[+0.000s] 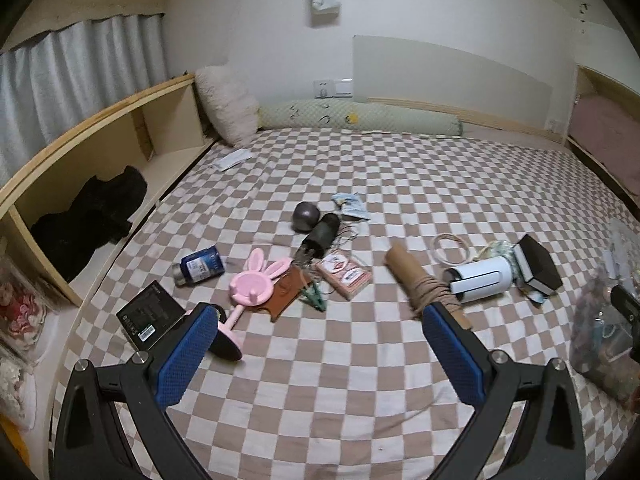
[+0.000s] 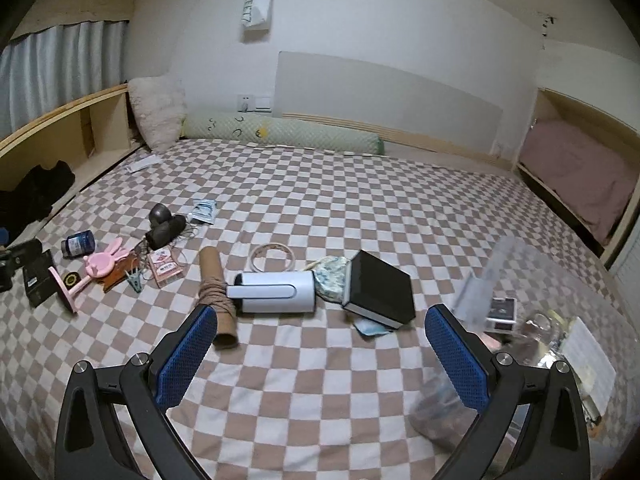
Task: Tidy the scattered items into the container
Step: 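Withdraw both tools from the clear box toward the remaining items, then move both tools down toward the green clothespin and playing cards box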
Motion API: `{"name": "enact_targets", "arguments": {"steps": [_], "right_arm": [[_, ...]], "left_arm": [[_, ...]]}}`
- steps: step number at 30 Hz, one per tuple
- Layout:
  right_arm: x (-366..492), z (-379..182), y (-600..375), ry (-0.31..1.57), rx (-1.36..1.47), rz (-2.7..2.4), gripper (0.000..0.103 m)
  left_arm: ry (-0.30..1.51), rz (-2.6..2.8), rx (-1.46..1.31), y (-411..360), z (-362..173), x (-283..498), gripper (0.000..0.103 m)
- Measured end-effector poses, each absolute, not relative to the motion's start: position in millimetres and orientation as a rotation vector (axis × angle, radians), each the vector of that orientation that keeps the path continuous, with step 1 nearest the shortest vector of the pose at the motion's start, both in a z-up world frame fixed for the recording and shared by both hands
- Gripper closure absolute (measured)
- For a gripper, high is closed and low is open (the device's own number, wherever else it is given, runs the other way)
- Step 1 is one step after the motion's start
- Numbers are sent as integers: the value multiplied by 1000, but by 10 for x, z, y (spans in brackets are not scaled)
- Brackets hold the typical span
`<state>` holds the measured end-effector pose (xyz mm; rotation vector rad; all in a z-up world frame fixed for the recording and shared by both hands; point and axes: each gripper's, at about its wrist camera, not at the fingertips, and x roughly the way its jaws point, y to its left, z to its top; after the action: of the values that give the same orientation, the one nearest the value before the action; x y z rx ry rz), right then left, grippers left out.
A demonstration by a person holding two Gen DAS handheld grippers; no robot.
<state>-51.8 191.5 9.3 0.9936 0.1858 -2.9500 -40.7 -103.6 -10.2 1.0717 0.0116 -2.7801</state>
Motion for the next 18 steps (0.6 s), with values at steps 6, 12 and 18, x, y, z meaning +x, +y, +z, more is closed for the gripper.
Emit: {"name": "enact_targets", "arguments": {"steps": [6,12,18], "right_arm": [[-695,-66,1769,117,1062,-2839,0],[-829,-294,1611,176,1141,-2750,0],[-977,-508,1613,174,1262,-2747,0]], "left_arm": [[41,-2745,1107,-1171,-380,-561,0],[112,-2734,1182,-1283,-674,-803,0],[205,-2728,1281,-1354,-1004,-1078,2]]}}
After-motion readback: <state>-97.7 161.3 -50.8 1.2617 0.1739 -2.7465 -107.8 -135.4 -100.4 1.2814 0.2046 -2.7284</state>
